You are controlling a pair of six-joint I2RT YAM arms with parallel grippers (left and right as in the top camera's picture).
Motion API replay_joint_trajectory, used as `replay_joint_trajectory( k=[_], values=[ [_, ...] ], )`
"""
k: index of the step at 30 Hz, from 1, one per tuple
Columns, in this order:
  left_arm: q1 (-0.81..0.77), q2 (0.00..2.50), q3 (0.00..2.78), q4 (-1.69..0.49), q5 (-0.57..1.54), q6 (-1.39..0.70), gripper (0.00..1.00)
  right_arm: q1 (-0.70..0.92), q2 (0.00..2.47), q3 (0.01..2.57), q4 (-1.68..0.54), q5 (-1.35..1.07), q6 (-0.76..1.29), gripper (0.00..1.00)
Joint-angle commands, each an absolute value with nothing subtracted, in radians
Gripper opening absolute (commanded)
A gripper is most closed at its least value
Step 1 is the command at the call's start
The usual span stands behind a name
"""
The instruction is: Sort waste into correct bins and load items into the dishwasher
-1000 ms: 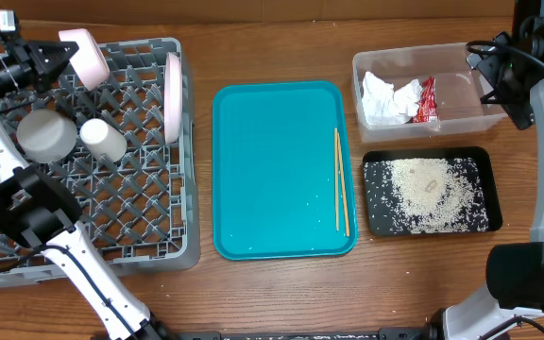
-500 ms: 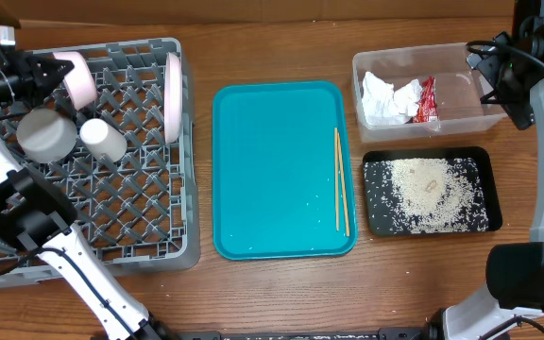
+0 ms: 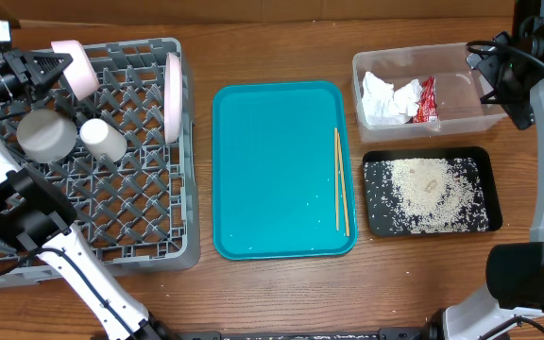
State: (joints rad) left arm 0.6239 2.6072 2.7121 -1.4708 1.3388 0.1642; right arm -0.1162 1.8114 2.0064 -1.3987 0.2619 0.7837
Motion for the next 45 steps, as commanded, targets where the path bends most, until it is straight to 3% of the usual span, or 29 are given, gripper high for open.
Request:
replay_joint_trajectory(
  k=[1, 13, 28, 39, 45],
  values=[
    [0.599, 2.625, 2.716, -1.496, 1.357, 0.290, 0.04, -0.115, 1.804, 2.017, -1.397, 0.268, 0.777, 1.00],
    [0.579, 2.628, 2.716, -1.515, 1.093, 0.281, 0.04, -0.115, 1.804, 2.017, -1.397, 0.268, 0.777, 1.00],
    [0.547, 2.629, 2.692, -1.527, 1.125, 0.337, 0.04, -0.115, 1.804, 2.017, -1.397, 0.268, 0.777, 1.00],
    [0.548, 2.629, 2.692, -1.525, 1.355, 0.358, 0.04, -0.115, 1.804, 2.017, -1.397, 0.268, 0.777, 1.00],
    [0.550, 2.629, 2.692, -1.509, 1.274, 0.360, 0.05, -0.115, 1.804, 2.017, -1.397, 0.268, 0.777, 1.00]
  ],
)
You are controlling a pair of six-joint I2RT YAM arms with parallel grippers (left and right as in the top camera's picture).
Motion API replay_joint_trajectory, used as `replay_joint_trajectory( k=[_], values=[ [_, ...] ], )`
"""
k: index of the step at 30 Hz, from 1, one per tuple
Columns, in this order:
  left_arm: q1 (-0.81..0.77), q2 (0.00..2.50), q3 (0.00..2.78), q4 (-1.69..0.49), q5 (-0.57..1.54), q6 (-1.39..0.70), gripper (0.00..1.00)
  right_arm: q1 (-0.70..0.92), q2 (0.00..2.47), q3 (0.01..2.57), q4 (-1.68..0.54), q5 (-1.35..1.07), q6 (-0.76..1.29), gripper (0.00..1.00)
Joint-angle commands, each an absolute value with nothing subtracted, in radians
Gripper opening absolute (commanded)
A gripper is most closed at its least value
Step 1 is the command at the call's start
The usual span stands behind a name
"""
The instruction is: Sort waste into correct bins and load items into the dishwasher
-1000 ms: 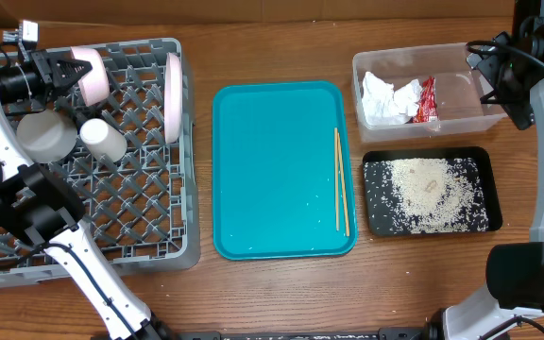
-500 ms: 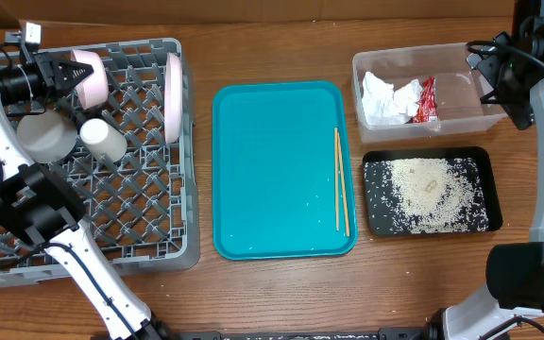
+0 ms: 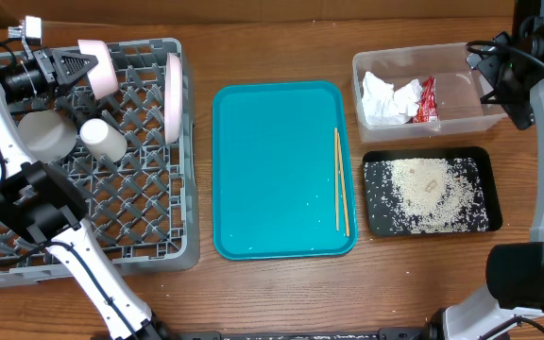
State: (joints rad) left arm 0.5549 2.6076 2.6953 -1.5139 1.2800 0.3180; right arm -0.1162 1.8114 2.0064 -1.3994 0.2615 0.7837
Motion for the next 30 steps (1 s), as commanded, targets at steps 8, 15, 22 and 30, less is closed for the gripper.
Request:
replay_joint_trajectory(
  k=[8, 15, 22, 30],
  values=[
    [0.550, 2.629, 2.691, -1.511, 1.101, 0.359, 0.14, -0.115, 1.804, 2.017, -1.397, 0.268, 0.777, 1.00],
    [0.550, 2.629, 2.673, -1.502, 1.085, 0.360, 0.15, -0.115, 1.804, 2.017, -1.397, 0.268, 0.777, 1.00],
    [0.553, 2.629, 2.666, -1.488, 1.021, 0.302, 0.13, -0.115, 1.804, 2.017, -1.397, 0.268, 0.777, 1.00],
    [0.554, 2.627, 2.667, -1.492, 1.013, 0.251, 0.11, -0.115, 1.804, 2.017, -1.397, 0.268, 0.777, 1.00]
  ],
)
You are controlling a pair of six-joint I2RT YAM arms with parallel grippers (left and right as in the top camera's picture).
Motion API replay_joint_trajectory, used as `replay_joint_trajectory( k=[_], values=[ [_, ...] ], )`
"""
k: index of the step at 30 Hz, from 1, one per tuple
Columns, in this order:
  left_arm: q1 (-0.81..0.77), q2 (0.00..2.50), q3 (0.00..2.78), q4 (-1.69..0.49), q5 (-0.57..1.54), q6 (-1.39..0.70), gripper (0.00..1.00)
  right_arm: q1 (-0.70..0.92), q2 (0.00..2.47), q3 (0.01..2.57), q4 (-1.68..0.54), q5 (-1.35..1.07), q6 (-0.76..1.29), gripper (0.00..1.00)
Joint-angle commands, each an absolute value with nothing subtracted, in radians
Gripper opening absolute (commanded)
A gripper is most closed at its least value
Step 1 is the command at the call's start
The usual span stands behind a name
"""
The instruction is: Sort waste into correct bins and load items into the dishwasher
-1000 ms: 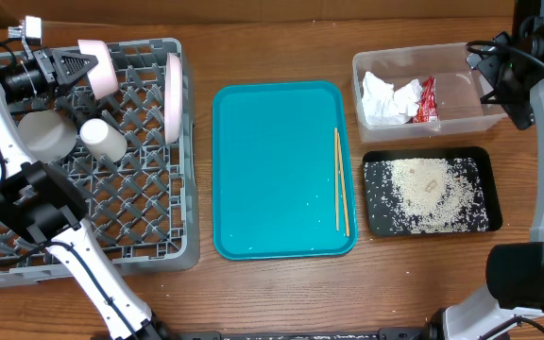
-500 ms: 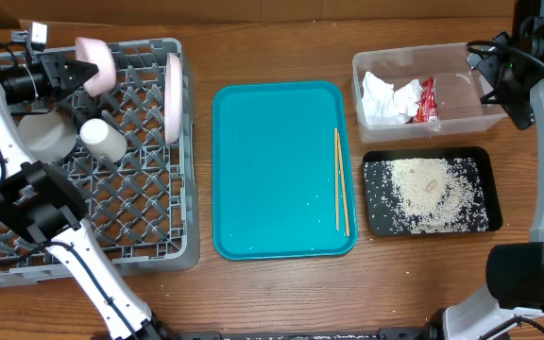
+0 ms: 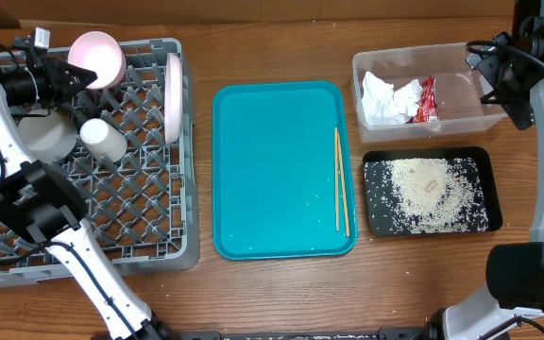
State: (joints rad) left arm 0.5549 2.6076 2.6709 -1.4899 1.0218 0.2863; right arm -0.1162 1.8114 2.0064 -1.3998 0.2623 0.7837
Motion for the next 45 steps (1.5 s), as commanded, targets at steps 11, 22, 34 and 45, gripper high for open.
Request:
replay_joint_trajectory(
  k=[11, 22, 34, 45],
  values=[
    [0.543, 2.477, 2.697, -1.489, 0.976, 0.230, 0.33, -0.115, 1.804, 2.017, -1.397, 0.268, 0.777, 1.00],
    [0.318, 2.296, 2.697, -1.451, 0.283, 0.107, 0.72, -0.115, 1.804, 2.017, -1.397, 0.268, 0.777, 1.00],
    [0.106, 2.352, 2.692, -1.439, -0.183, -0.019, 0.59, -0.115, 1.804, 2.017, -1.397, 0.268, 0.777, 1.00],
    [0.135, 2.352, 2.549, -1.386, -0.236, -0.048, 0.53, -0.115, 1.804, 2.017, -1.397, 0.268, 0.777, 1.00]
  ],
)
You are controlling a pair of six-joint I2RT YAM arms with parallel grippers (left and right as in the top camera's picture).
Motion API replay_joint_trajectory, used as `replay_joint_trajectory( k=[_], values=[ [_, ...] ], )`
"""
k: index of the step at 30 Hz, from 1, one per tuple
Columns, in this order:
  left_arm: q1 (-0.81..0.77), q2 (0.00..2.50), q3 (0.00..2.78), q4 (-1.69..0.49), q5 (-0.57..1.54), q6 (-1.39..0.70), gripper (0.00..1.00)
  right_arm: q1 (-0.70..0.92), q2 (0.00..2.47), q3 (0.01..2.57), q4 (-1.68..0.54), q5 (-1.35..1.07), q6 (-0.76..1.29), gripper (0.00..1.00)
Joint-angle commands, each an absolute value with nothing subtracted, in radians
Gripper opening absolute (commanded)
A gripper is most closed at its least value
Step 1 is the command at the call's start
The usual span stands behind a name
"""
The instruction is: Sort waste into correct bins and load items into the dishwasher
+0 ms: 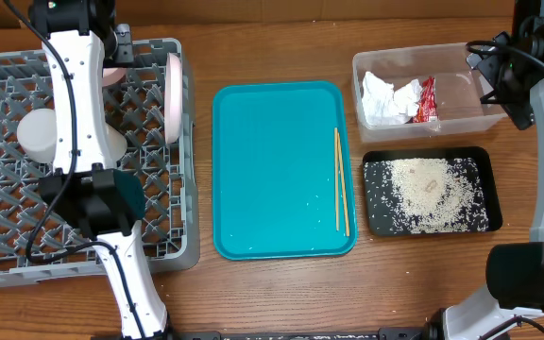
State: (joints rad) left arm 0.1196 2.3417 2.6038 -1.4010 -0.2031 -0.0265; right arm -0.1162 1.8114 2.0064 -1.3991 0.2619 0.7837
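Observation:
My left arm stands over the grey dish rack (149,236), and its gripper (121,40) is at the rack's back edge. The jaws are too dark to read. A pink bowl (118,76) lies just below the gripper, half hidden by the arm. An upright pink plate (172,94) stands to its right. A pale grey cup (38,134) and a white cup (113,144) sit in the rack. Two chopsticks (341,179) lie on the teal tray (272,170). My right gripper (497,71) hangs by the clear bin's right end, its state unclear.
The clear bin (461,99) at the back right holds crumpled white paper (385,97) and a red wrapper (426,99). In front of it is a black tray (374,194) with spilled rice. The right arm's base (527,279) rises at the right edge.
The left arm has swung from the rack's left edge to stand over its middle. The pink bowl, then held up open-side-up at the back left, now lies lower, beside the pink plate.
The left gripper first held the pink bowl on its side over the rack's back left corner. It was then a little further right, then turned with its opening upward. Now the bowl is at the back edge next to the plate. The right arm has stayed still.

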Motion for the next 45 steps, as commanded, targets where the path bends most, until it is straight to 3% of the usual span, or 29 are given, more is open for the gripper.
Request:
replay_joint_trajectory(
  k=[1, 7, 12, 23, 26, 30, 35, 45],
  values=[
    [0.139, 2.352, 2.531, -1.375, -0.236, -0.048, 0.53, -0.115, 1.804, 2.017, -1.397, 0.268, 0.777, 1.00],
    [0.170, 2.352, 2.350, -1.205, -0.199, -0.015, 0.47, -0.115, 1.804, 2.017, -1.397, 0.268, 0.777, 1.00],
    [0.170, 2.355, 2.279, -1.117, -0.080, 0.091, 0.50, -0.115, 1.804, 2.017, -1.397, 0.268, 0.777, 1.00],
    [0.169, 2.355, 2.276, -1.071, -0.084, 0.090, 0.50, -0.115, 1.804, 2.017, -1.397, 0.268, 0.777, 1.00],
    [0.170, 2.355, 2.276, -1.068, -0.084, 0.090, 0.40, -0.115, 1.804, 2.017, -1.397, 0.268, 0.777, 1.00],
    [0.170, 2.355, 2.276, -1.067, -0.084, 0.084, 0.06, -0.115, 1.804, 2.017, -1.397, 0.268, 0.777, 1.00],
    [0.170, 2.354, 2.289, -1.082, -0.043, 0.020, 0.04, -0.115, 1.804, 2.017, -1.397, 0.268, 0.777, 1.00],
    [0.195, 2.315, 2.514, -1.216, 0.339, -0.041, 0.04, -0.115, 1.804, 2.017, -1.397, 0.268, 0.777, 1.00]
  ],
)
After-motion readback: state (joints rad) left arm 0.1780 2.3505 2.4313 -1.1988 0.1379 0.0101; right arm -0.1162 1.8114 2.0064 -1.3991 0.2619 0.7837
